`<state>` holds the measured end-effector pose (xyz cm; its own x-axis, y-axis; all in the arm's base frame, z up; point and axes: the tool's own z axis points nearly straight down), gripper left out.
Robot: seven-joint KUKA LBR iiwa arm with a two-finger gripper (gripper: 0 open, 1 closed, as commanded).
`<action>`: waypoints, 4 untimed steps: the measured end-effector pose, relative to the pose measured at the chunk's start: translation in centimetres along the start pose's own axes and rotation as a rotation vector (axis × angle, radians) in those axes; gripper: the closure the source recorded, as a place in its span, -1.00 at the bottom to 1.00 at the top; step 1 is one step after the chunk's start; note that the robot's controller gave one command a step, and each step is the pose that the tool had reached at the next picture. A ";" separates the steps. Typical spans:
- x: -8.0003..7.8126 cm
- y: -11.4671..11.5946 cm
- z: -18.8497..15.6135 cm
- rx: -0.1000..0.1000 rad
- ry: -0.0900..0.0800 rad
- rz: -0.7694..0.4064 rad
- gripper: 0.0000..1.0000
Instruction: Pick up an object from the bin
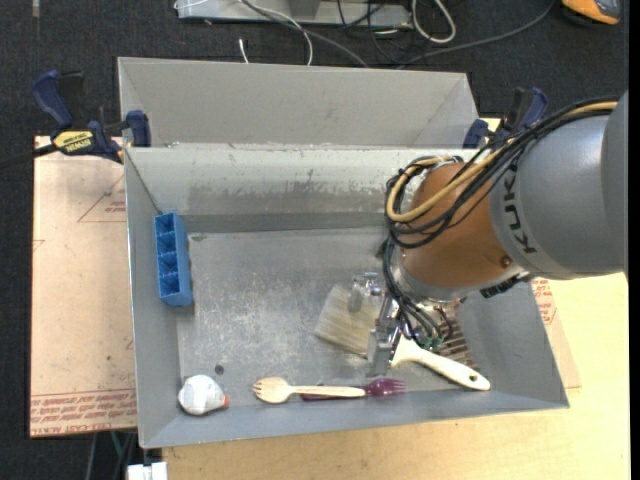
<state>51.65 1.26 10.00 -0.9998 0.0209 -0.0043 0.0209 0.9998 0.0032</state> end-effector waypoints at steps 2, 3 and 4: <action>-0.7 2.1 3.0 -0.002 -0.002 0.033 -1.00; -1.1 0.4 2.6 -0.002 0.002 0.071 1.00; -1.1 0.4 2.6 -0.002 0.002 0.071 1.00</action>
Offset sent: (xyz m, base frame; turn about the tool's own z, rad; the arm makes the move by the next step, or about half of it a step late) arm 0.0068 0.0201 -0.0300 0.0358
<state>52.73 1.66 7.37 -0.9958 0.0920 -0.0022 0.0920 0.9957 0.0056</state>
